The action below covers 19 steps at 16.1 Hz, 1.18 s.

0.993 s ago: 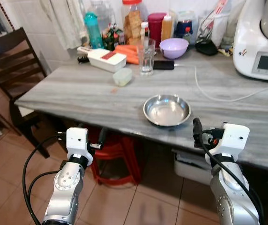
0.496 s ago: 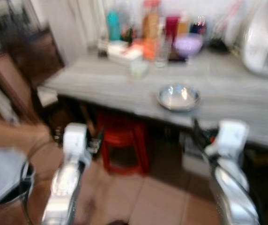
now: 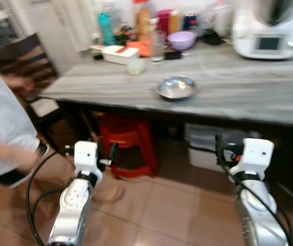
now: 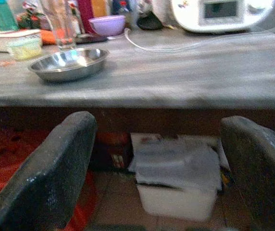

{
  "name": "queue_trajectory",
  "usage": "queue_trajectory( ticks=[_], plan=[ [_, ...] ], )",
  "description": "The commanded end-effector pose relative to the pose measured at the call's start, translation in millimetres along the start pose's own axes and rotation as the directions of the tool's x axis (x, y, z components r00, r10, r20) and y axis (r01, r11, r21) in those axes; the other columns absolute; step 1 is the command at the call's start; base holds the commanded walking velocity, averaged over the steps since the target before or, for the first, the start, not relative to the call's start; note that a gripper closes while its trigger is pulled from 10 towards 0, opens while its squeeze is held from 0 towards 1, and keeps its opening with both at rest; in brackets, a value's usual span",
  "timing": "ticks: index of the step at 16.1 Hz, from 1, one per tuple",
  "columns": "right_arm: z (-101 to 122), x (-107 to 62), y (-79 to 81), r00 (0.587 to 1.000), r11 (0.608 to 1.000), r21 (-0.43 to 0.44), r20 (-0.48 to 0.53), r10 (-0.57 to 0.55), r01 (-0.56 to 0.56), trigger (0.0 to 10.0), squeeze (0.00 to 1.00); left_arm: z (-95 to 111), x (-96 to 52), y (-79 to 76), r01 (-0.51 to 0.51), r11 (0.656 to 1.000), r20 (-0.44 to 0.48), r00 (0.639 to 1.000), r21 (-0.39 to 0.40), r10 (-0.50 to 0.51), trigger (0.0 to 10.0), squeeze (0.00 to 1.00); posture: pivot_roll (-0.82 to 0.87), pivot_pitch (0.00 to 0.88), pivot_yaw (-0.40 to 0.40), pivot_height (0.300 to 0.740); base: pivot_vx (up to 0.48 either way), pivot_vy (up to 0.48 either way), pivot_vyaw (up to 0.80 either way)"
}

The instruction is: Setting the table

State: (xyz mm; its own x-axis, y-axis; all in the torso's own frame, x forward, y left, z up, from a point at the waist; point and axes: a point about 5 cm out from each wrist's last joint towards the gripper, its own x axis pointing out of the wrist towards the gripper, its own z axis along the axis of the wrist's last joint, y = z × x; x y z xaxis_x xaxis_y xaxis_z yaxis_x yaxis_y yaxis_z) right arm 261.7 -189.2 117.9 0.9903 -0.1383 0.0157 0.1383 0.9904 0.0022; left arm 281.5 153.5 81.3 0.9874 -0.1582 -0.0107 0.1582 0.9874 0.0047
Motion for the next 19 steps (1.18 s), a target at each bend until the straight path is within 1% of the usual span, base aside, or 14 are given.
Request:
queue_trajectory(
  ticks=[1, 2, 3, 5, 6, 8, 9, 11, 12, 13, 15, 16, 19],
  plan=[
    [2.2, -1.3, 10.2, 0.999, 0.998, 0.055, -0.003, 0.034, -0.034, 10.0, 0.0, -3.0, -3.1, 6.3, -0.012, 1.0, -0.019, 1.0, 0.012, 0.012, 10.0, 0.0, -0.12, 0.019, 0.137, 0.74, -0.262, 0.0, 0.0],
    [1.5, -0.6, 11.3, 0.999, 0.998, 0.062, -0.008, 0.034, -0.033, 10.0, 0.0, -3.3, -3.2, 5.6, -0.01, 1.0, -0.02, 1.0, 0.011, 0.01, 10.0, 0.0, -0.12, 0.019, 0.137, 0.74, -0.259, 0.0, 0.0],
    [0.6, -0.1, 10.8, 1.0, 0.999, 0.04, -0.017, 0.018, -0.017, 10.0, 0.0, -3.6, -3.2, 5.4, -0.01, 1.0, -0.021, 1.0, 0.01, 0.01, 10.0, 0.0, -0.12, 0.019, 0.137, 0.74, -0.266, 0.0, 0.0],
    [-1.5, 0.5, 12.5, 0.999, 0.999, 0.006, -0.026, 0.032, -0.032, 10.0, 0.0, -3.6, -2.9, 4.3, -0.008, 1.0, -0.019, 1.0, 0.009, 0.008, 10.0, 0.0, -0.12, 0.018, 0.134, 0.74, -0.261, 0.0, 0.0],
    [-1.5, 0.0, 13.3, 0.999, 0.999, 0.016, -0.004, 0.049, -0.049, 10.0, 0.0, -3.1, -2.9, 4.0, -0.004, 1.0, -0.014, 1.0, 0.007, 0.004, 10.0, 0.0, -0.12, 0.017, 0.132, 0.74, 0.0, 0.0, 0.0],
    [-1.3, -0.2, 11.4, 0.999, 0.999, 0.029, -0.006, 0.038, -0.038, 10.0, 0.0, -0.9, -2.7, 2.8, 0.014, 1.0, 0.004, 1.0, 0.005, -0.014, 10.0, 0.0, -0.12, 0.017, 0.131, 0.74, 0.0, 0.0, 0.0],
    [-1.2, 0.0, 12.4, 0.999, 0.996, 0.076, -0.025, 0.039, -0.037, 10.0, 0.0, 0.0, -2.7, 1.8, 0.026, 1.0, 0.011, 1.0, -0.017, -0.026, 10.0, 0.0, -0.12, 0.017, 0.131, 0.74, 0.0, 0.0, 0.0],
    [1.1, -1.4, 15.0, 0.997, 0.995, 0.063, -0.015, 0.072, -0.071, 10.0, 0.0, 3.0, -3.6, -0.5, 0.063, 0.998, 0.037, 0.997, -0.031, -0.062, 10.0, 0.0, -0.12, 0.016, 0.128, 0.74, 0.0, 0.0, 0.0],
    [3.5, -1.7, 13.3, 0.999, 0.998, 0.044, 0.005, 0.052, -0.052, 10.0, 0.0, 2.7, -3.3, -0.9, 0.059, 0.998, 0.032, 0.998, -0.03, -0.058, 10.0, 0.0, -0.12, 0.016, 0.127, 0.74, 0.0, 0.0, 0.0],
    [5.4, -1.6, 12.9, 0.999, 0.998, 0.046, 0.017, 0.051, -0.052, 10.0, 0.0, 3.0, -3.0, -1.4, 0.06, 0.998, 0.033, 0.998, -0.033, -0.059, 10.0, 0.0, -0.12, 0.015, 0.125, 0.74, 0.0, 0.0, 0.0],
    [16.1, -0.8, 9.5, 0.996, 0.999, 0.005, 0.078, 0.039, -0.04, 10.0, 0.0, 7.0, -2.2, -3.3, 0.064, 0.997, 0.047, 0.997, -0.044, -0.062, 10.0, 0.0, -0.13, 0.016, 0.122, 0.74, 0.0, 0.0, 0.0],
    [24.2, -2.0, 8.3, 0.993, 0.999, -0.014, 0.117, 0.036, -0.034, 10.0, 0.0, 13.3, -1.9, -3.6, 0.064, 0.996, 0.071, 0.996, -0.054, -0.06, 10.0, 0.0, -0.13, 0.016, 0.119, 0.74, 0.0, 0.0, 0.0],
    [27.3, -6.7, 6.6, 0.991, 1.0, -0.012, 0.129, 0.022, -0.02, 10.0, 0.0, 16.4, -4.6, 0.3, 0.053, 0.997, 0.089, 0.995, -0.055, -0.048, 10.0, 0.0, -0.13, 0.016, 0.117, 0.74, 0.0, 0.0, 0.0]
  ],
)
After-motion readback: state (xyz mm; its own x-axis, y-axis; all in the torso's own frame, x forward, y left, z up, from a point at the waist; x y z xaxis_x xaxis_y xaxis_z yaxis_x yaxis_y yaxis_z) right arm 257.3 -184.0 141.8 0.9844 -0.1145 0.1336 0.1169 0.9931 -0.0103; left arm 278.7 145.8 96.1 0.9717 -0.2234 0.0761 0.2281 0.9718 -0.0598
